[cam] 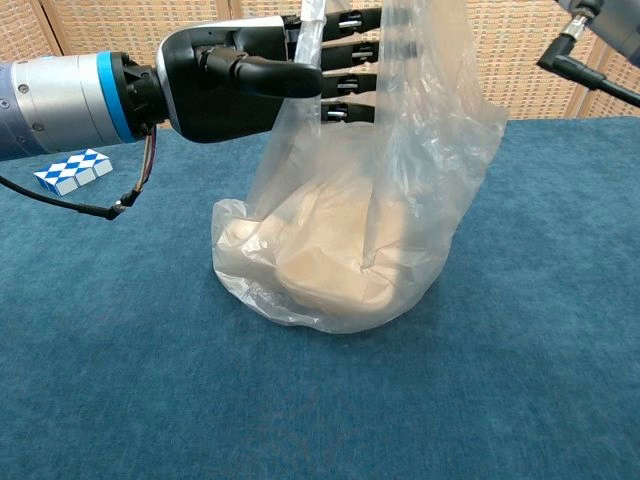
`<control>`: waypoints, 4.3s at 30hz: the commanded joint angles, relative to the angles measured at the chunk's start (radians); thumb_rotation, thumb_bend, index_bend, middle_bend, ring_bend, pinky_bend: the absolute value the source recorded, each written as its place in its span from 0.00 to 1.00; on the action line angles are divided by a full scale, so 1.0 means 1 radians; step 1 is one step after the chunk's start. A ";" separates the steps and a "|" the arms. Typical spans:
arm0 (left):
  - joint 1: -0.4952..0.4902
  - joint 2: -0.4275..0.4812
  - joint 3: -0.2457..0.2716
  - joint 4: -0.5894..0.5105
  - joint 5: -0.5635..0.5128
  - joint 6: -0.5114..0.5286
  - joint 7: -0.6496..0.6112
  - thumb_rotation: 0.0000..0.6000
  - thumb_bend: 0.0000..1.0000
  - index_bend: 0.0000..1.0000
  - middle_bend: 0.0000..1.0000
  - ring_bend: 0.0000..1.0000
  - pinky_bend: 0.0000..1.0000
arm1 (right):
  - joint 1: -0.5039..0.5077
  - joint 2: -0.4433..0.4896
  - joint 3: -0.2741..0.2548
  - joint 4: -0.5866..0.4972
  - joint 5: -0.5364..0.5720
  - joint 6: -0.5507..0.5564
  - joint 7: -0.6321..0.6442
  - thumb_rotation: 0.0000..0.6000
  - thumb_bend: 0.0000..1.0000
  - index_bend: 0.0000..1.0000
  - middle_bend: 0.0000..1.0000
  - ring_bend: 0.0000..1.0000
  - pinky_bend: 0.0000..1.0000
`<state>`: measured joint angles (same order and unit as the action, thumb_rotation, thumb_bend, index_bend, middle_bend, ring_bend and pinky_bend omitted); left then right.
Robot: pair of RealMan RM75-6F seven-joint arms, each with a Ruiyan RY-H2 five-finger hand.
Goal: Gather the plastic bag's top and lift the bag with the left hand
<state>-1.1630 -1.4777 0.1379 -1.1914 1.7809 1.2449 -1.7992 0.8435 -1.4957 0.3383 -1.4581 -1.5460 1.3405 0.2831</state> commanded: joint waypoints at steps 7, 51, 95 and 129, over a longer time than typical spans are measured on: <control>-0.004 0.001 -0.026 -0.028 -0.008 -0.020 0.048 1.00 0.14 0.02 0.00 0.05 0.07 | 0.008 0.005 0.002 -0.010 0.002 -0.011 -0.005 1.00 0.73 0.15 0.12 0.00 0.00; -0.040 0.002 -0.076 -0.107 -0.017 -0.120 0.156 1.00 0.14 0.06 0.00 0.09 0.07 | 0.082 0.052 0.002 -0.072 0.030 -0.139 -0.110 1.00 0.73 0.15 0.13 0.00 0.00; -0.032 -0.022 -0.128 -0.096 -0.078 -0.168 0.206 1.00 0.14 0.07 0.00 0.09 0.07 | 0.196 0.024 0.048 -0.184 0.157 -0.286 -0.290 1.00 0.73 0.14 0.13 0.00 0.00; -0.016 -0.055 -0.164 -0.066 -0.108 -0.173 0.206 1.00 0.15 0.07 0.00 0.09 0.07 | 0.197 0.041 0.049 -0.297 0.222 -0.306 -0.305 1.00 0.73 0.14 0.13 0.00 0.00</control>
<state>-1.1803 -1.5319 -0.0247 -1.2571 1.6739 1.0700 -1.5946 1.0411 -1.4549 0.3870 -1.7543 -1.3240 1.0337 -0.0221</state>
